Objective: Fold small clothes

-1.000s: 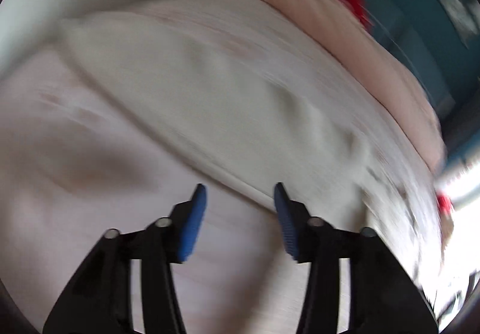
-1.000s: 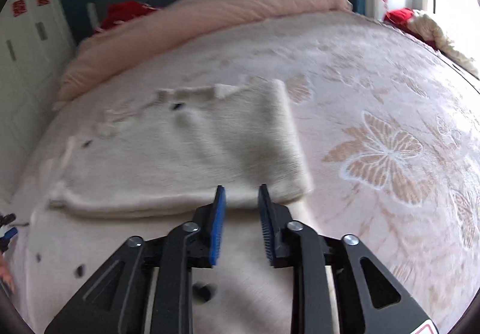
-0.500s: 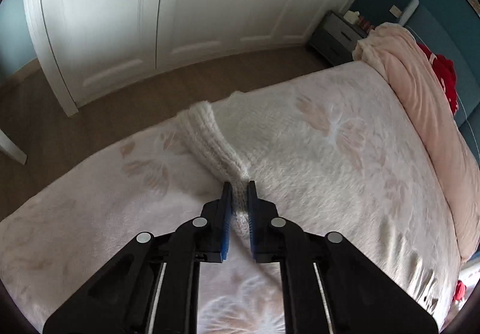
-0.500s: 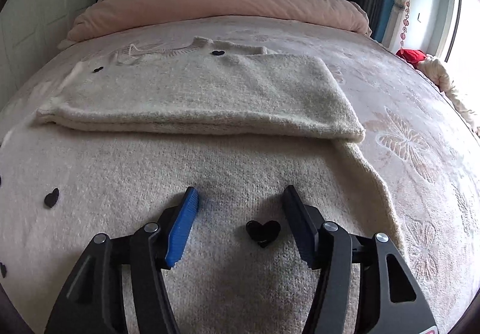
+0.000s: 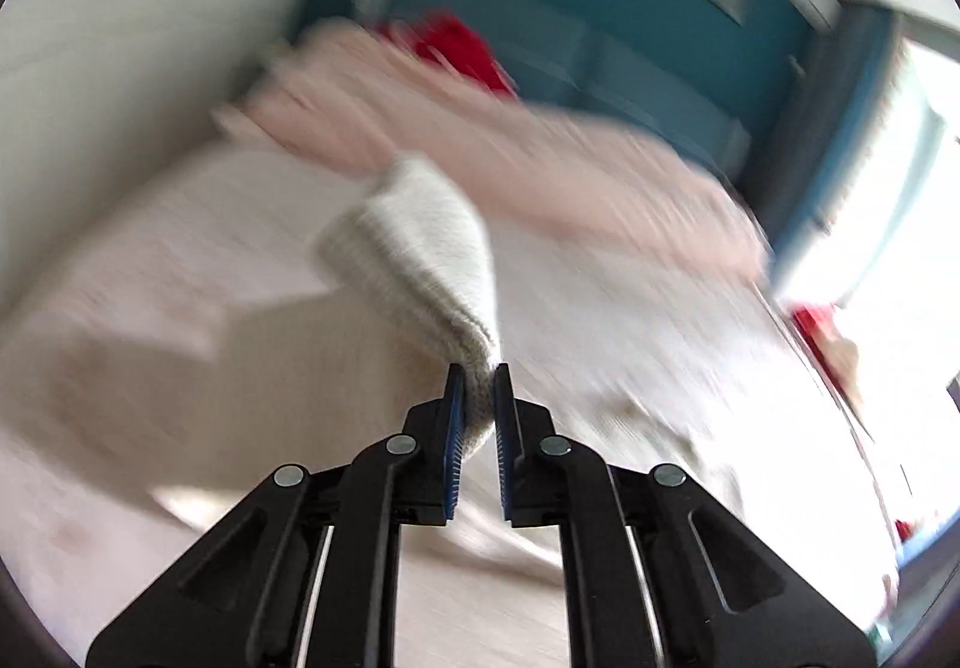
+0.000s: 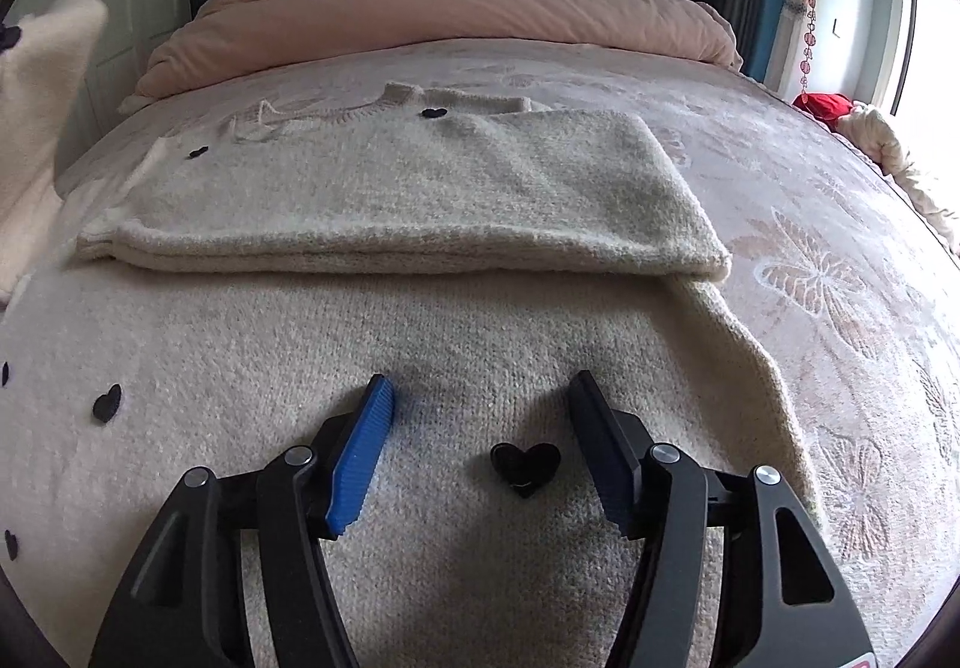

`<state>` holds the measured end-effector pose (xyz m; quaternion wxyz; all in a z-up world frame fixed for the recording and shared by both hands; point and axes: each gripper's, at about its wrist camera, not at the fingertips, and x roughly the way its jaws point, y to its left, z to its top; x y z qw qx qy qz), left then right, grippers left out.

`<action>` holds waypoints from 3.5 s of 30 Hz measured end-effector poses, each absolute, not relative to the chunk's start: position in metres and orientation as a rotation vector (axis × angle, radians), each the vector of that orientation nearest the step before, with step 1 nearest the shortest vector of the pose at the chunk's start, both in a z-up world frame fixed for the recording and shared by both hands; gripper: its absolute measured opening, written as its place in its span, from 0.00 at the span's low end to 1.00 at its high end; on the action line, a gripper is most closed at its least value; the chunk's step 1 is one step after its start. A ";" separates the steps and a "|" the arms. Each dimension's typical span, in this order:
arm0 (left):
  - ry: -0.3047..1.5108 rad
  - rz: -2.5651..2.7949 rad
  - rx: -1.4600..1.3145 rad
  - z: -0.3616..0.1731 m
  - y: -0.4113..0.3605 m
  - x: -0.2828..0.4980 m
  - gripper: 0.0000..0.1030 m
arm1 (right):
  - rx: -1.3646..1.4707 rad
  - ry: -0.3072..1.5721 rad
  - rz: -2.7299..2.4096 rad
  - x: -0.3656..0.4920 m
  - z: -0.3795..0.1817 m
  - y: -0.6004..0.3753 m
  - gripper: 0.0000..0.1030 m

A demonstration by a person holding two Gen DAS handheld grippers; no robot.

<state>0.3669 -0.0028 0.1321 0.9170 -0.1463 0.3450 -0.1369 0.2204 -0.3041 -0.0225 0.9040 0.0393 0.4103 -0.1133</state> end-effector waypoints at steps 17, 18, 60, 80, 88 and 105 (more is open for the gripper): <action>0.932 -0.048 -0.635 0.003 0.078 0.338 0.58 | 0.433 0.847 0.064 0.289 0.028 -0.301 0.82; 0.935 -0.033 -0.676 0.001 0.092 0.348 0.58 | 0.457 0.875 0.078 0.303 0.024 -0.296 0.81; 0.916 -0.123 -0.978 -0.023 0.087 0.353 0.09 | 0.587 0.899 -0.030 0.332 -0.015 -0.376 0.15; 0.805 -0.025 -0.781 -0.047 0.093 0.342 0.08 | 0.612 0.880 -0.078 0.315 -0.021 -0.430 0.09; 0.742 -0.043 -0.706 -0.050 0.080 0.338 0.11 | 0.526 0.735 -0.196 0.292 0.048 -0.389 0.25; 0.696 -0.086 -0.707 -0.060 0.082 0.337 0.12 | 0.298 1.013 0.233 0.462 0.005 -0.188 0.00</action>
